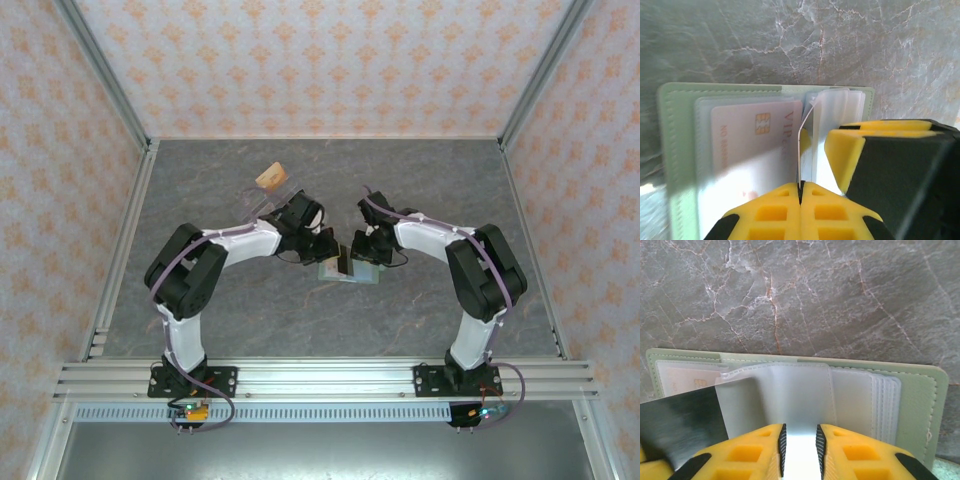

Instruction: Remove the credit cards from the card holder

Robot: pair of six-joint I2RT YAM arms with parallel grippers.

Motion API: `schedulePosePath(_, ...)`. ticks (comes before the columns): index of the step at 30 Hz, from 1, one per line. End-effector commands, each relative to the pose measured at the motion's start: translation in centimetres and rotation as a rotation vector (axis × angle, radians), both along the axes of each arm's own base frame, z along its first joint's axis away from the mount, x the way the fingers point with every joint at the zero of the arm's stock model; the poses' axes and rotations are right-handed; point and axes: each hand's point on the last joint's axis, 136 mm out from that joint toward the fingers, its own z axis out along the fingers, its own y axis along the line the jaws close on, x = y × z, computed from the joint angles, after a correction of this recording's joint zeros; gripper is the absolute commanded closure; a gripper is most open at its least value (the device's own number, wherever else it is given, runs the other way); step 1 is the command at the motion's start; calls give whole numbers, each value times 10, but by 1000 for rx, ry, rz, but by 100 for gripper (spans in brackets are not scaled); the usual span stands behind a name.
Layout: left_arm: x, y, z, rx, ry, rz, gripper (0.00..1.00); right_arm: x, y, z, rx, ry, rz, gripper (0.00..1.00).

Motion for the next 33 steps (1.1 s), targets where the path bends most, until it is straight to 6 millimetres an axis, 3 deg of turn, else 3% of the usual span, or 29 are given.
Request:
schedulePosePath(1, -7, 32, 11, 149, -48, -37, 100, -1, -17, -8, -90, 4, -33, 73)
schedulePosePath(6, -8, 62, 36, 286, -131, -72, 100, 2, -7, 9, -15, -52, -14, 66)
schedulePosePath(12, 4, 94, 80, 470, -271, -122, 100, 4, 3, 40, 91, -158, 5, 49)
schedulePosePath(15, 14, 105, 100, 552, -334, -141, 100, 6, -1, 54, 92, -216, -2, 44)
schedulePosePath(23, 63, 115, 147, 701, -502, -197, 100, 10, -15, 78, 80, -332, -39, 16)
schedulePosePath(27, 83, 117, 157, 747, -558, -259, 100, 11, -21, 86, 81, -372, -40, 9)
schedulePosePath(33, 112, 129, 140, 715, -536, -336, 100, 12, -23, 88, 88, -382, -45, 6)
